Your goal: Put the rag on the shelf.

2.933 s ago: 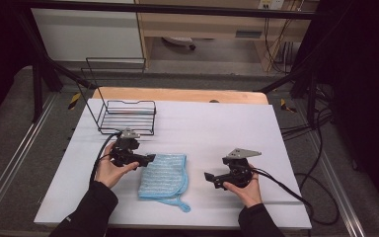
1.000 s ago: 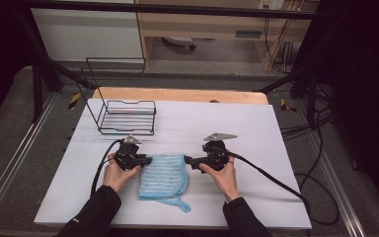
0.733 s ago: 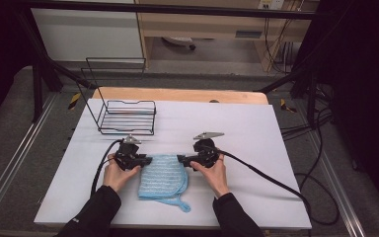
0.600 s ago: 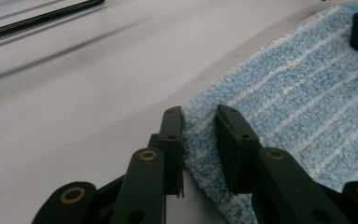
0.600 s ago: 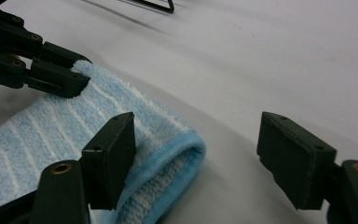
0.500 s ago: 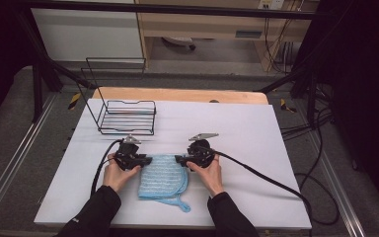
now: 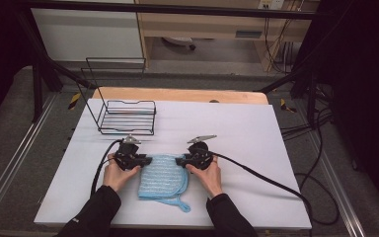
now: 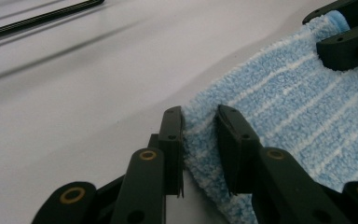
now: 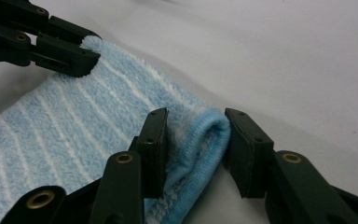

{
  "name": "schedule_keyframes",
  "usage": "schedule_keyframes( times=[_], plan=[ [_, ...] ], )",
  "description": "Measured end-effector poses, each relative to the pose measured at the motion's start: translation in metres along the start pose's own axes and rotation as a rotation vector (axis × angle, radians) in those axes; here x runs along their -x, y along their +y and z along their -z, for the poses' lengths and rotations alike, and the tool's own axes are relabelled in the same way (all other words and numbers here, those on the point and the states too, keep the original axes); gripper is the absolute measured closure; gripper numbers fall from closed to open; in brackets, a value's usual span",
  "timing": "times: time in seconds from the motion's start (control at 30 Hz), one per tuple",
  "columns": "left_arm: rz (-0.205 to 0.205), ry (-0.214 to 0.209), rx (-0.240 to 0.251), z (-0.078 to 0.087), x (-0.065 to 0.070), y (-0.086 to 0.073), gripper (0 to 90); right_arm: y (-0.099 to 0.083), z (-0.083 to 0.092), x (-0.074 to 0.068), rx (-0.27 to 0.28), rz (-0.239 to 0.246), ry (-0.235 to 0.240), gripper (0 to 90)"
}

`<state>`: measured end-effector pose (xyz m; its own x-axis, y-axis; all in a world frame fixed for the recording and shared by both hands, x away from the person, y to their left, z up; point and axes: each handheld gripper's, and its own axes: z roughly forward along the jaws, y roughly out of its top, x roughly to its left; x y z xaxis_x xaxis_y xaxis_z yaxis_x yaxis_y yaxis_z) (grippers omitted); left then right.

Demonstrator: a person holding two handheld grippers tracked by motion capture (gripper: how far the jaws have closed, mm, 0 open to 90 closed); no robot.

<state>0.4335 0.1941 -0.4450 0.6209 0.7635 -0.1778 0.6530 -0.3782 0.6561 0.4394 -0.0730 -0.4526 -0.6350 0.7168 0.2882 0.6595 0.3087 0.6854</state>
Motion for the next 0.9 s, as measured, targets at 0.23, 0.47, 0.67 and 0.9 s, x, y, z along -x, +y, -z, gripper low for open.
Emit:
schedule_keyframes(
  times=[0.23, 0.47, 0.67, 0.9],
  plan=[
    [0.010, -0.009, 0.000, 0.0002, -0.0011, -0.0001, 71.4, 0.0001, 0.0008, -0.0006, -0.012, -0.010, 0.022, 72.5],
    [0.051, -0.042, -0.002, 0.0007, -0.0036, -0.0001, 77.4, 0.0034, 0.0014, 0.0023, -0.036, -0.059, 0.046, 78.7],
    [0.063, -0.045, 0.000, 0.0018, -0.0032, 0.0001, 79.9, 0.0045, 0.0020, 0.0031, -0.039, -0.081, 0.051, 81.2],
    [0.054, -0.045, 0.016, 0.0054, -0.0022, 0.0008, 81.5, 0.0051, 0.0054, 0.0015, -0.023, -0.089, 0.049, 82.0]
  ],
)
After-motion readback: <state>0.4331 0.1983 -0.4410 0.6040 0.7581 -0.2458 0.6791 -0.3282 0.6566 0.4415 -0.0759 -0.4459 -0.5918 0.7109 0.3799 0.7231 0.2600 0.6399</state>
